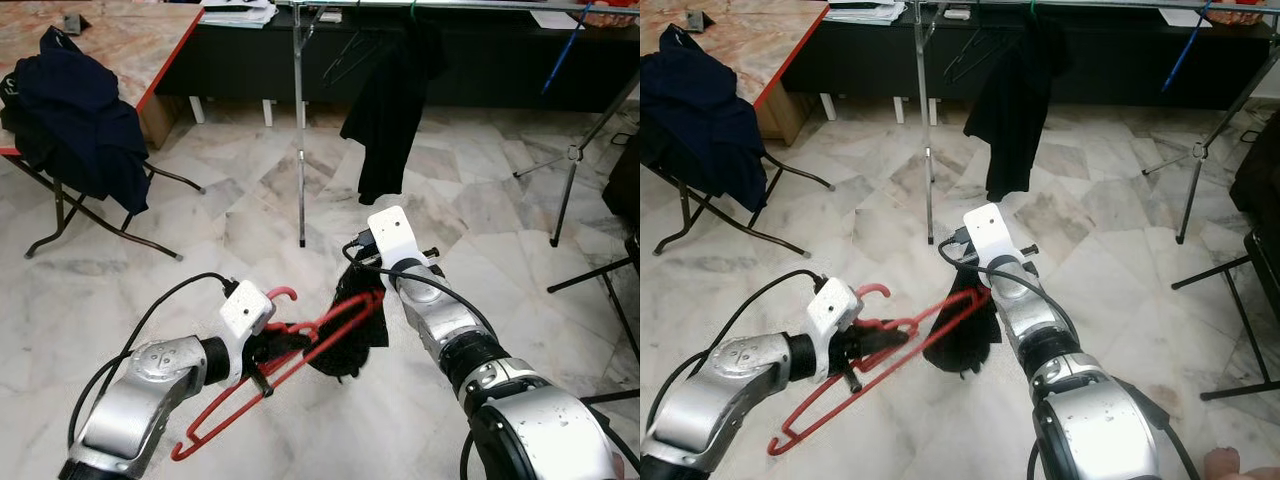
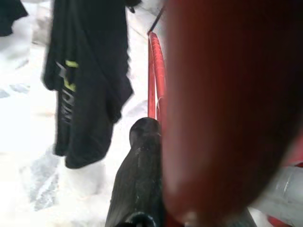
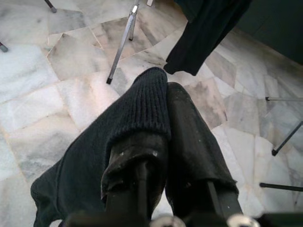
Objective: Hang hanger
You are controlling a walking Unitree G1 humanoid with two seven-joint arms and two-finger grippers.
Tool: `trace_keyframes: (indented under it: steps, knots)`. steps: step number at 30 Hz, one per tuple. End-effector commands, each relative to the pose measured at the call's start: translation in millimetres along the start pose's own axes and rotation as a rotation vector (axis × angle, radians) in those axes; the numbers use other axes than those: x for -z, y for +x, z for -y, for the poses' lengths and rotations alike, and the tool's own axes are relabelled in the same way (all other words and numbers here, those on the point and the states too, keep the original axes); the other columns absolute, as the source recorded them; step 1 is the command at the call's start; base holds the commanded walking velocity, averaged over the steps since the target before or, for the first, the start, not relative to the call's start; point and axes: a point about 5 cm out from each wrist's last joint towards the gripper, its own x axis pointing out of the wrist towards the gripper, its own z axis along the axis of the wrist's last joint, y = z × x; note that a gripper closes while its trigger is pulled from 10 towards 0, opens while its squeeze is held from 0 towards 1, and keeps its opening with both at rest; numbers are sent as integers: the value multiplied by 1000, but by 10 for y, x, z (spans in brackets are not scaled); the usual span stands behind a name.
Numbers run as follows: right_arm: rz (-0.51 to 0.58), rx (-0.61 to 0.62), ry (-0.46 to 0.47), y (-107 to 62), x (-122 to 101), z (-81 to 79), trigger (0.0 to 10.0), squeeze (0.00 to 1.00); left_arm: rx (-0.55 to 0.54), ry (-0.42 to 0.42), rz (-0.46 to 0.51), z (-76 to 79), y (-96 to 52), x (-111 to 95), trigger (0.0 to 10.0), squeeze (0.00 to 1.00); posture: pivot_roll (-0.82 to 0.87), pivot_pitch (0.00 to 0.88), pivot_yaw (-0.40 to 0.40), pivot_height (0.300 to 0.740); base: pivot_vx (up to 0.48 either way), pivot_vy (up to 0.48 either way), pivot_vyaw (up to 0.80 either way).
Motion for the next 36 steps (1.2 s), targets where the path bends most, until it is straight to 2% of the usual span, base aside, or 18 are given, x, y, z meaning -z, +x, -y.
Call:
trace_keyframes:
  steps: [1, 4, 7, 9, 11, 14, 15, 22, 26, 32, 35, 36]
  knots:
    - [55, 3, 10, 29, -221, 12, 10000, 0, -21, 2, -3, -6, 18, -6, 10000, 0, 22, 167, -17, 740, 0, 0, 0]
    - [73, -4, 20, 37, -296, -14, 10000, 0, -108, -1, -3, -105, 46, 0, 10000, 0, 21, 166, -17, 740, 0, 0, 0]
    - [83, -9, 26, 42, -349, -50, 10000, 0, -147, -9, 31, -156, 59, -49, 10000, 0, 23, 167, -17, 740, 0, 0, 0]
    - [88, -12, 38, 45, -384, -69, 10000, 0, -137, -23, 61, -153, 63, -108, 10000, 0, 28, 167, -17, 740, 0, 0, 0]
    - [91, -20, 59, 48, -413, -93, 10000, 0, -64, -27, 79, -76, 75, -150, 10000, 0, 28, 167, -17, 740, 0, 0, 0]
    - [94, -32, 64, 50, -438, -120, 10000, 0, -21, -24, 80, -23, 87, -159, 10000, 0, 28, 167, -17, 740, 0, 0, 0]
    - [94, -85, 54, 50, -469, -207, 10000, 0, 8, -28, 83, 12, 95, -162, 10000, 0, 25, 167, -16, 740, 0, 0, 0]
    - [85, -197, 7, 38, -501, -406, 10000, 0, 28, -39, 103, 27, 84, -196, 10000, 0, 33, 176, -18, 740, 0, 0, 0]
    - [93, -226, 7, 30, -542, -477, 10000, 0, -36, -40, 115, -37, 107, -215, 10000, 0, 31, 185, -20, 740, 0, 0, 0]
    - [87, -208, 18, 31, -530, -471, 10000, 0, -195, -50, 104, -195, 170, -209, 10000, 0, 31, 193, -21, 740, 0, 0, 0]
    - [83, -188, 23, 36, -512, -430, 10000, 0, -183, -37, 82, -190, 144, -178, 10000, 0, 27, 198, -21, 740, 0, 0, 0]
    - [79, -174, 24, 39, -497, -393, 10000, 0, -166, -11, 48, -175, 104, -128, 10000, 0, 27, 198, -21, 740, 0, 0, 0]
